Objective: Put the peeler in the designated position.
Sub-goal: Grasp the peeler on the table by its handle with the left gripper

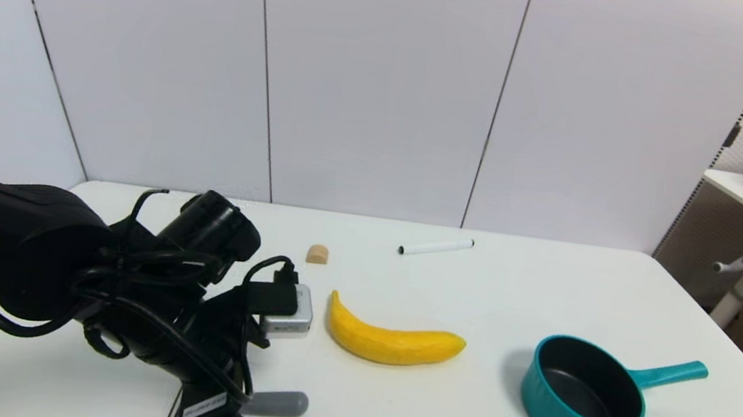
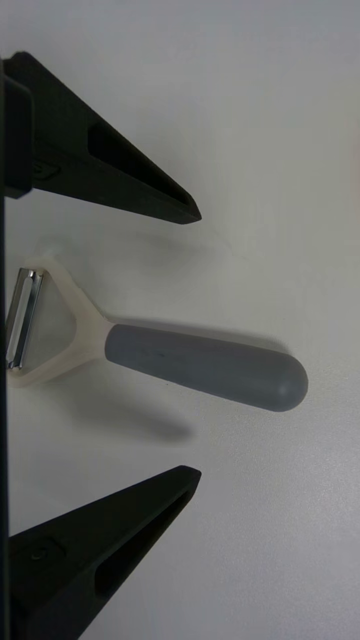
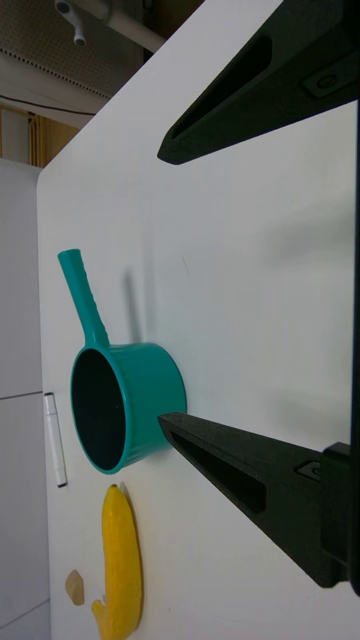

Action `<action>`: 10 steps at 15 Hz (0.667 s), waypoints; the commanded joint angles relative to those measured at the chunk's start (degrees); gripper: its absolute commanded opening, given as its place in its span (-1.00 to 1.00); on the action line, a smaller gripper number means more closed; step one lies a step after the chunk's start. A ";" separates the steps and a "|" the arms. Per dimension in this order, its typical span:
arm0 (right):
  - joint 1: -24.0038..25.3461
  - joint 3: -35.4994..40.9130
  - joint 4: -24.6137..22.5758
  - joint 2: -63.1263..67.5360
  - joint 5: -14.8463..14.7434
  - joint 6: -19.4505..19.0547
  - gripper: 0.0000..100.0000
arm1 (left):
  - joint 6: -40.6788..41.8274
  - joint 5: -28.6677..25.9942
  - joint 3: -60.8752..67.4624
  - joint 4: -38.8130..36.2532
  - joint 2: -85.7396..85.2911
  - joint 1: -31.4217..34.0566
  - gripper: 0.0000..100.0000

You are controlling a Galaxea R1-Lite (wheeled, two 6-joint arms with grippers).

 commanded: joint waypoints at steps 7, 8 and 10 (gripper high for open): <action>0.01 0.09 -0.06 0.07 -0.04 0.00 1.00 | 0.18 -0.01 -2.99 3.47 3.03 -0.03 1.00; 0.01 0.09 -0.06 0.07 -0.04 0.00 1.00 | 0.09 -0.01 -3.07 3.47 3.11 -0.03 1.00; 0.01 0.09 -0.06 0.07 -0.04 0.00 1.00 | 0.00 -0.10 -3.07 3.65 3.11 -0.03 1.00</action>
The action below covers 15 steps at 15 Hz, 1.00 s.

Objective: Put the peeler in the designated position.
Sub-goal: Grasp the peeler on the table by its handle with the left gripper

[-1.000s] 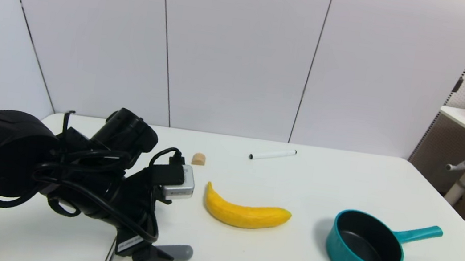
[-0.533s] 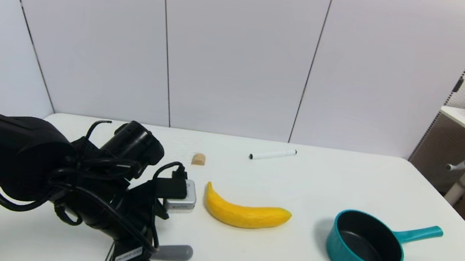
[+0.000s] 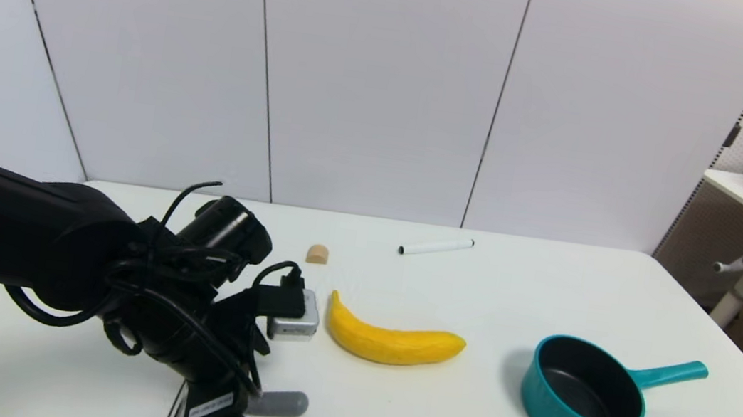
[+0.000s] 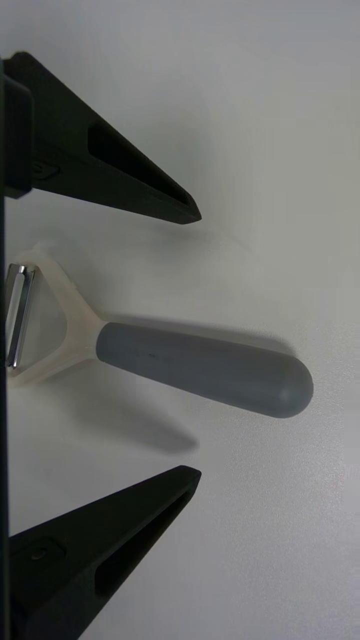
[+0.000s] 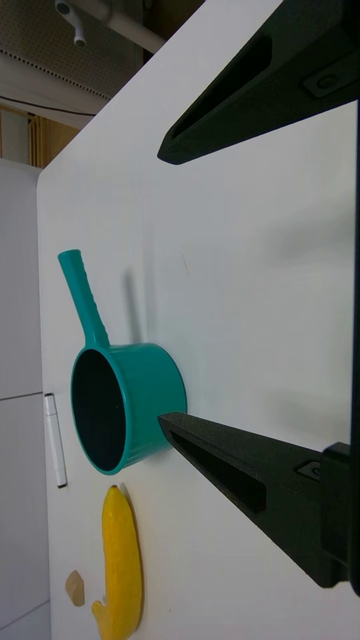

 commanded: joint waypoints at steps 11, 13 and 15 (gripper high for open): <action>0.01 0.09 -0.04 0.07 0.00 0.03 1.00 | 0.17 -1.04 -0.47 2.85 1.15 0.00 1.00; 0.01 0.09 -0.04 0.07 0.00 0.03 1.00 | 0.26 -1.04 -0.56 2.77 1.50 0.00 1.00; 0.01 0.09 -0.04 0.07 0.00 0.03 1.00 | 0.35 -1.04 -0.65 2.68 1.85 0.00 1.00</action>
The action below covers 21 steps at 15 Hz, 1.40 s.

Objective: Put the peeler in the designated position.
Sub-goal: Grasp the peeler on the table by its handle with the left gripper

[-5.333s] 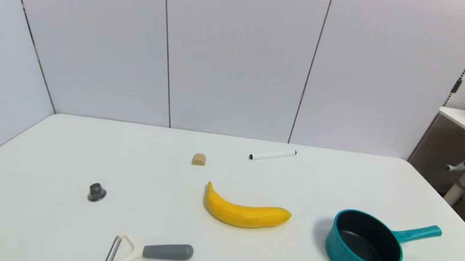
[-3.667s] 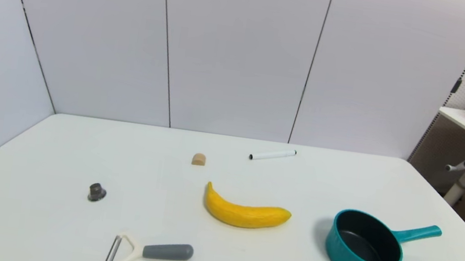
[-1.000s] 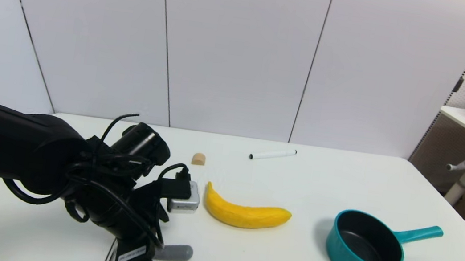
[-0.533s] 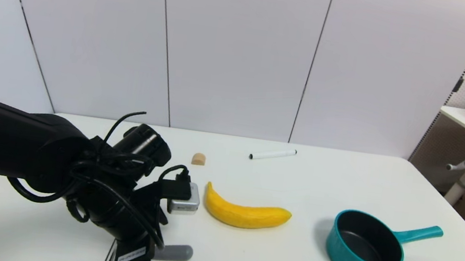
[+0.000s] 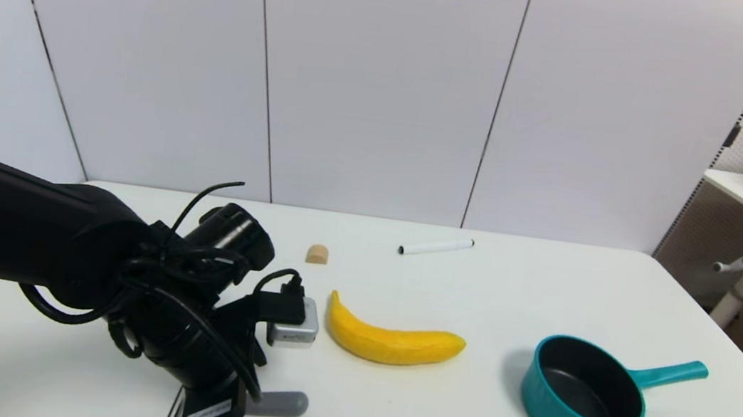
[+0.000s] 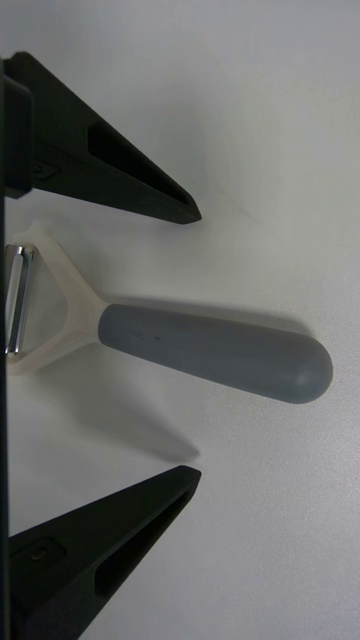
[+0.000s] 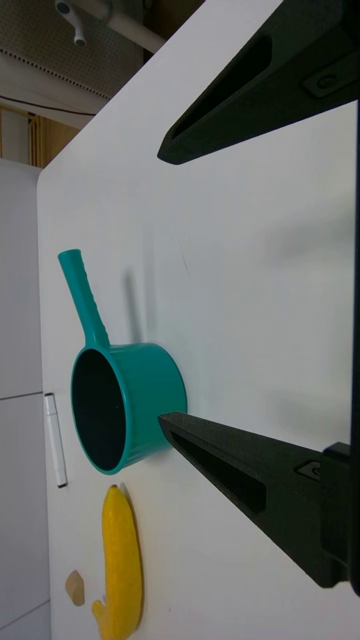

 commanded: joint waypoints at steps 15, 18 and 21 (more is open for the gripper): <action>0.01 0.09 -0.01 0.07 -0.02 0.00 1.00 | 0.41 -0.08 -0.87 -0.07 1.60 -0.09 1.00; 0.01 0.09 -0.01 0.07 -0.02 0.00 1.00 | 0.33 -0.17 -0.87 -0.07 1.60 -0.09 1.00; 0.01 0.09 -0.01 0.07 -0.02 0.00 1.00 | 0.50 -0.08 -1.23 0.02 1.43 -0.18 -1.00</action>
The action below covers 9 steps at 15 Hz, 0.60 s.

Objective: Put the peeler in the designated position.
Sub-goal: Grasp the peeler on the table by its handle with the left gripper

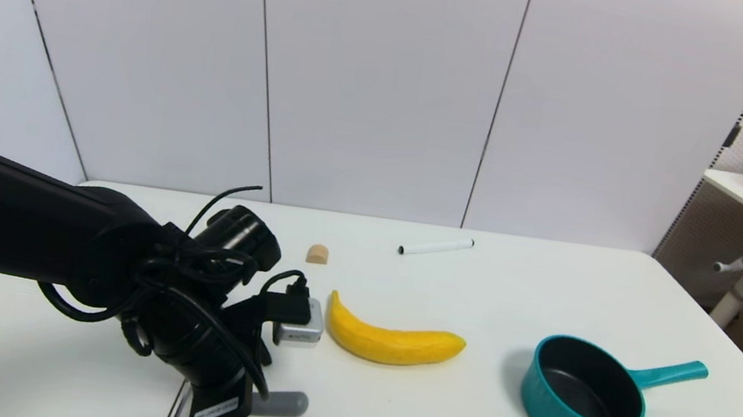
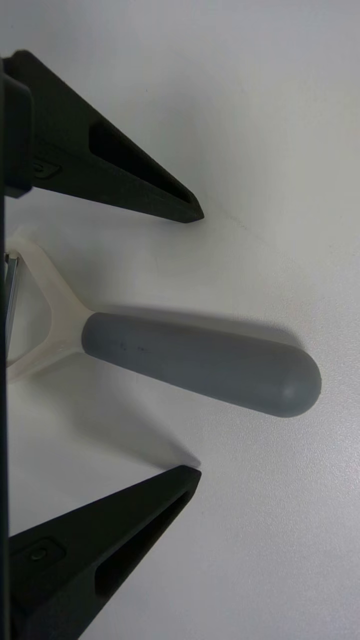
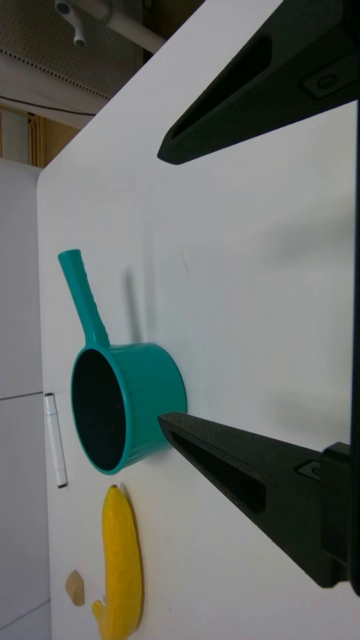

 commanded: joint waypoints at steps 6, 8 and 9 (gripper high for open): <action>0.01 0.09 -0.01 0.07 -0.04 0.00 1.00 | 0.22 -0.17 -0.21 0.30 -0.19 -0.27 -1.00; 0.01 0.09 -0.01 0.07 -0.04 0.00 1.00 | 0.22 -0.08 -0.13 0.30 -0.19 -0.36 -1.00; 0.01 0.09 -0.01 0.07 -0.04 0.00 1.00 | 0.22 -0.08 -0.13 0.30 -0.28 -0.36 -1.00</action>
